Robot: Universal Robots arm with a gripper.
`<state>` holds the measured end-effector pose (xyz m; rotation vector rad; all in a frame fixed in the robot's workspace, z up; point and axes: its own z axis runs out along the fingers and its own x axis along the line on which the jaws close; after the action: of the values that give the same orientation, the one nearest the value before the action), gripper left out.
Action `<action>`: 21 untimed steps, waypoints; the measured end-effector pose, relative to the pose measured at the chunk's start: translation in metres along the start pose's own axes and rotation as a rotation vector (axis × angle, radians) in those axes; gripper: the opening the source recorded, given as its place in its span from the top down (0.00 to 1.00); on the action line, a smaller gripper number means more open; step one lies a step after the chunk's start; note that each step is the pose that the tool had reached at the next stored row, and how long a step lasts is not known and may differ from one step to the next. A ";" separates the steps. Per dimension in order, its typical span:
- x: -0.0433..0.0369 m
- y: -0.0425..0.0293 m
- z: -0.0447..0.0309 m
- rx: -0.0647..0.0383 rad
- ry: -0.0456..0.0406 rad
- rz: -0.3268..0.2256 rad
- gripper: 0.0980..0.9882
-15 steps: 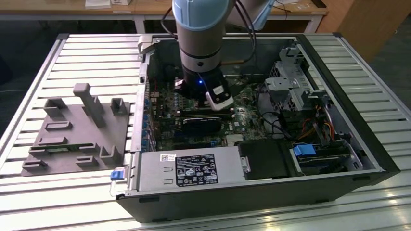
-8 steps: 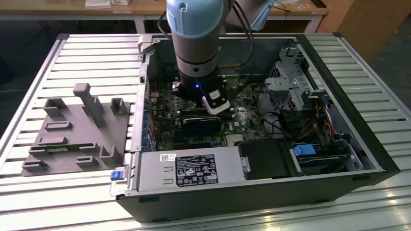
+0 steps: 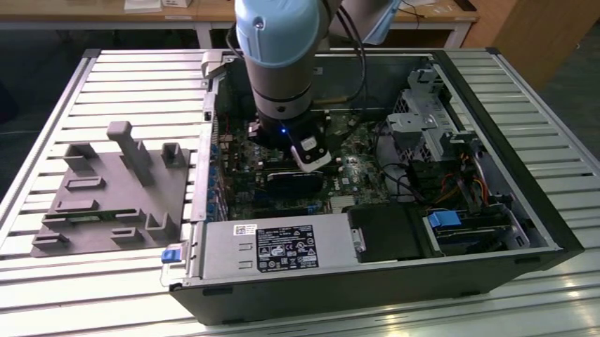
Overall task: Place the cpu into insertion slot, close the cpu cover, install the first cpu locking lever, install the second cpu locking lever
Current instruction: 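Install the second cpu locking lever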
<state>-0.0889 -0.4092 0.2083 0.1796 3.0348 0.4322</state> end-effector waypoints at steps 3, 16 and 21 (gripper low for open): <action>0.0017 -0.0006 0.0013 0.000 -0.0006 -0.001 0.99; 0.0032 0.0037 0.0035 0.000 -0.0006 -0.001 0.99; 0.0035 0.0036 0.0045 0.000 -0.0008 -0.001 0.99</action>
<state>-0.0916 -0.4041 0.2049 0.1782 3.0339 0.4323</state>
